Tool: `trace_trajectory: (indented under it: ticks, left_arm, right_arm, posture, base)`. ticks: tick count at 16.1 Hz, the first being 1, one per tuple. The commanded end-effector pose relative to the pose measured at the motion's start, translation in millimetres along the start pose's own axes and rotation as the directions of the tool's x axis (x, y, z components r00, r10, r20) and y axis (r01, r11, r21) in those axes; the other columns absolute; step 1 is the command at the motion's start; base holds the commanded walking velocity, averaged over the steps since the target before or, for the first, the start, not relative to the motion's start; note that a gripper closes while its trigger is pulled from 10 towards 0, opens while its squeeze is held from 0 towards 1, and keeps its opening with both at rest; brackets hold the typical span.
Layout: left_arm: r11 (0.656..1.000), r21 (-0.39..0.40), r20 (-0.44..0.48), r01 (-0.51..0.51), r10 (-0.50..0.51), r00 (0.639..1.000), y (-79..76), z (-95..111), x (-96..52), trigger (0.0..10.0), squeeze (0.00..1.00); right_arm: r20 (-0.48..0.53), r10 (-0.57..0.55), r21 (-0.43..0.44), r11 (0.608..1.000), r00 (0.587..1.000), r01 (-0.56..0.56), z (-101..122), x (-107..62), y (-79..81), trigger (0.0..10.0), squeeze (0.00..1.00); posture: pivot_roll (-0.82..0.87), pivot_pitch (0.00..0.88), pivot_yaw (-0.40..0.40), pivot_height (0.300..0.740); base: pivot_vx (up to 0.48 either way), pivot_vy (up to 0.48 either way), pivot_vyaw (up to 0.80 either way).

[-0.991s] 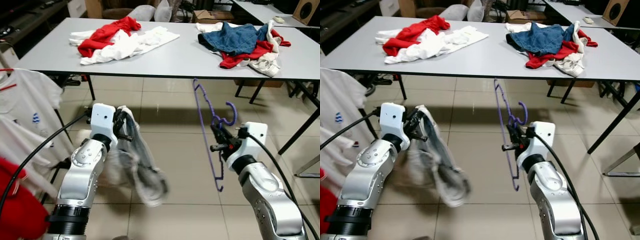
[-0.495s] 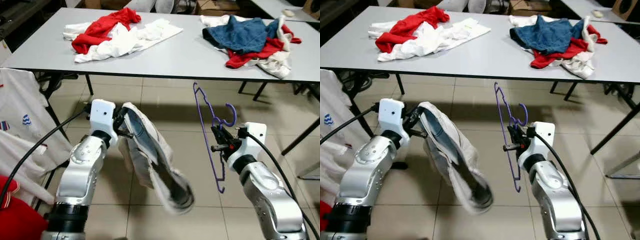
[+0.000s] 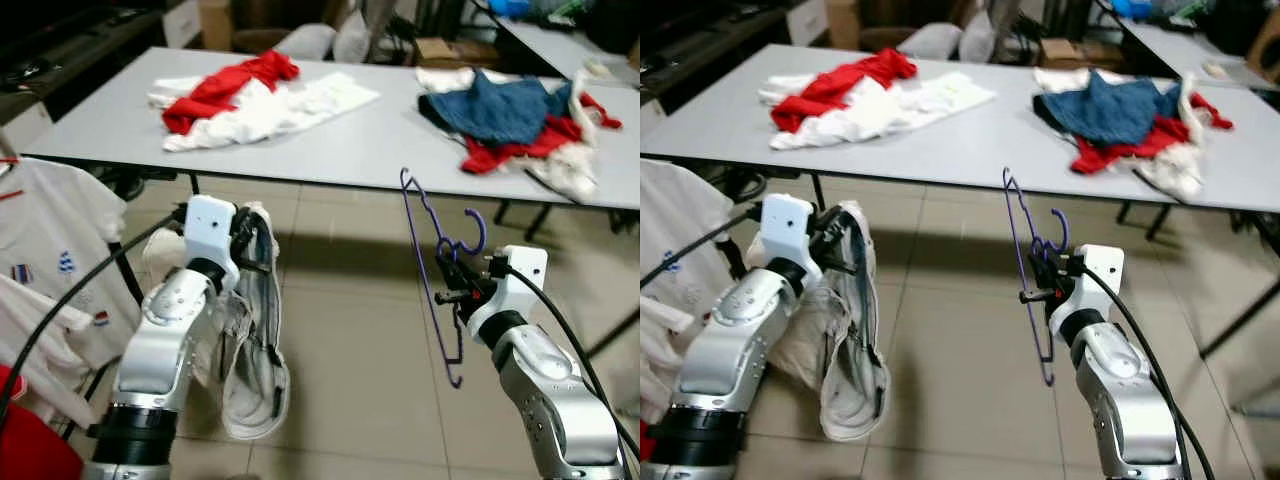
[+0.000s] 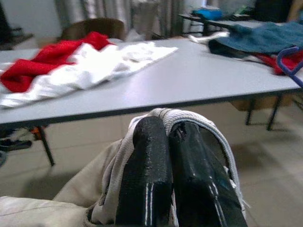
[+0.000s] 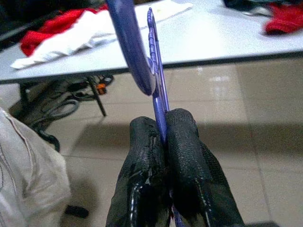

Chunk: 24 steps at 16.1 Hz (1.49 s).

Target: Hang hanger

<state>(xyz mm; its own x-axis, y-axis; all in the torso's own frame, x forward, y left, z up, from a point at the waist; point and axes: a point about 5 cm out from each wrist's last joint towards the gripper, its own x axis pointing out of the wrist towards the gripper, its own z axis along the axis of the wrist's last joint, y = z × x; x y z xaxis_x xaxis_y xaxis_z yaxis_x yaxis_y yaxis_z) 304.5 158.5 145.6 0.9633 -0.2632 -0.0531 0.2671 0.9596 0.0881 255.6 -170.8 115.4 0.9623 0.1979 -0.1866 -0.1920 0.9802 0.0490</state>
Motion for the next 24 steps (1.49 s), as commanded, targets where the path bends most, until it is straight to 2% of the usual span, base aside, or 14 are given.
trace_trajectory:
  ticks: [1,13,16,18,19,20,22,23,24]
  left_arm:
    - [1.0,0.017,0.053,0.001,-0.002,0.999,3.7,13.4,0.8,10.0,0.0]
    - [1.0,0.032,0.055,0.0,-0.001,0.998,6.7,17.9,4.3,10.0,0.0]
    - [0.999,0.038,0.056,-0.009,0.007,0.998,8.7,19.8,5.9,10.0,0.0]
    - [0.998,0.059,0.059,-0.006,0.003,0.998,12.4,23.1,9.3,10.0,0.0]
    - [0.997,0.08,0.064,-0.004,-0.001,0.998,17.4,27.4,15.1,10.0,0.0]
    - [0.995,0.098,0.066,-0.005,-0.002,0.998,23.1,31.5,21.2,10.0,0.0]
    - [0.994,0.106,0.068,-0.005,-0.002,0.998,27.1,34.7,25.6,10.0,0.0]
    - [0.989,0.146,0.065,0.009,-0.019,0.998,32.3,42.1,38.0,10.0,0.0]
    - [0.984,0.177,0.075,0.029,-0.043,0.996,34.1,52.3,49.9,10.0,0.0]
  right_arm:
    - [0.014,0.036,0.007,0.999,0.999,-0.036,3.9,2.5,7.3,10.0,0.0]
    - [0.037,0.057,-0.02,0.998,0.998,-0.056,10.4,5.0,8.0,10.0,0.0]
    - [0.037,0.075,-0.064,0.995,0.997,-0.072,13.5,3.9,2.2,10.0,0.0]
    - [0.03,0.153,-0.145,0.979,0.988,-0.147,19.9,-1.6,-4.0,10.0,0.0]
    - [-0.009,0.288,-0.221,0.933,0.958,-0.283,27.0,-15.7,-9.2,10.0,0.0]
    - [-0.057,0.378,-0.274,0.884,0.924,-0.378,33.9,-30.7,-16.6,10.0,0.0]
    - [-0.088,0.416,-0.295,0.857,0.905,-0.422,39.7,-41.0,-23.7,10.0,0.0]
    - [-0.126,0.46,-0.304,0.825,0.879,-0.476,54.3,-59.6,-36.9,10.0,0.0]
    - [-0.172,0.519,-0.309,0.778,0.837,-0.546,66.4,-76.9,-41.5,10.0,0.0]
  posture:
    - [-0.01,0.0,-0.039,0.74]
    - [0.0,0.0,-0.032,0.74]
    - [0.0,0.0,-0.03,0.74]
    - [0.0,0.0,-0.029,0.74]
    - [-0.01,0.0,-0.027,0.74]
    - [-0.01,0.0,-0.019,0.74]
    - [-0.01,0.0,-0.019,0.74]
    - [-0.03,0.0,-0.01,0.74]
    - [-0.03,0.0,-0.009,0.74]
  base:
    - [0.394,0.0,0.0]
    - [0.396,0.0,0.0]
    - [0.396,0.0,0.0]
    - [0.398,0.0,0.0]
    - [0.394,0.0,0.0]
    - [0.398,0.0,0.0]
    - [0.398,0.0,0.0]
    - [0.398,0.0,0.0]
    - [0.394,0.0,0.0]
